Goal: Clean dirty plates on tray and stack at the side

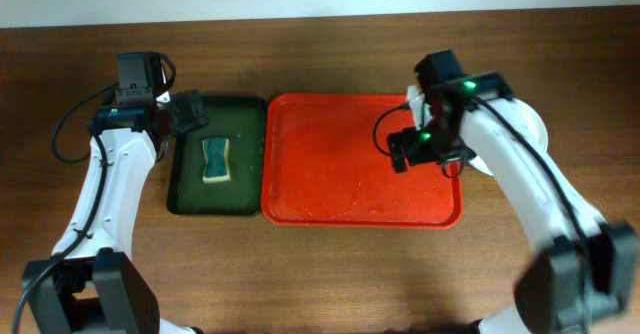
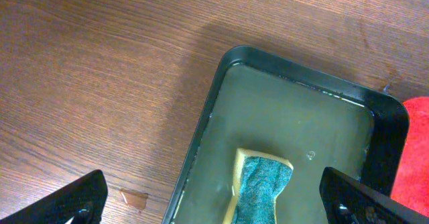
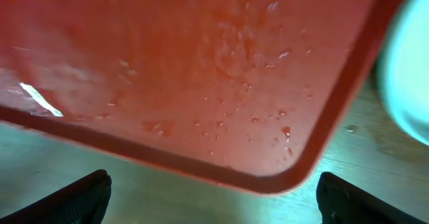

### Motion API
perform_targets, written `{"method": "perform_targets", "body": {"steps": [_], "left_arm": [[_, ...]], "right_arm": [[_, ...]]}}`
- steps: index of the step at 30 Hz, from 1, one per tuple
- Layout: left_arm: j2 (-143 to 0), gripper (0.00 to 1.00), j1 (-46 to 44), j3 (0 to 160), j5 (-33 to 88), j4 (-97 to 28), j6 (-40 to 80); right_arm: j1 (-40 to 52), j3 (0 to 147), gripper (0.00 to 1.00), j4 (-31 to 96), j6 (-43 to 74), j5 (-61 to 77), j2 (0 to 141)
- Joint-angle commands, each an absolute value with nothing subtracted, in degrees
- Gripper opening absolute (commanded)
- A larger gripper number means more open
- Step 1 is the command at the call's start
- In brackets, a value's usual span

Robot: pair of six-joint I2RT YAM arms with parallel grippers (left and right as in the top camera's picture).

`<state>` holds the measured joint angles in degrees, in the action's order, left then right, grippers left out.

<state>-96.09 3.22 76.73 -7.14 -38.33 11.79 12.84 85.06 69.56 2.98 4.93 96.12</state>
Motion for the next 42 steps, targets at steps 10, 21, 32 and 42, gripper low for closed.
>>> {"method": "perform_targets", "body": {"steps": [10,21,32,42], "left_arm": [[-95.8,0.99,3.2,77.1,-7.6,-38.4,12.4],[-95.8,0.99,3.2,77.1,-7.6,-38.4,12.4],[-95.8,0.99,3.2,77.1,-7.6,-38.4,12.4],[-95.8,0.99,3.2,77.1,-7.6,-38.4,12.4]], "right_arm": [[12.7,85.3,0.99,69.6,3.0,4.2,55.8],[9.5,76.1,0.99,69.3,3.0,0.8,21.8],[1.8,28.9,0.99,21.5,3.6,4.6,0.2],[1.8,3.7,0.99,-5.3,5.6,7.3,0.2]]}}
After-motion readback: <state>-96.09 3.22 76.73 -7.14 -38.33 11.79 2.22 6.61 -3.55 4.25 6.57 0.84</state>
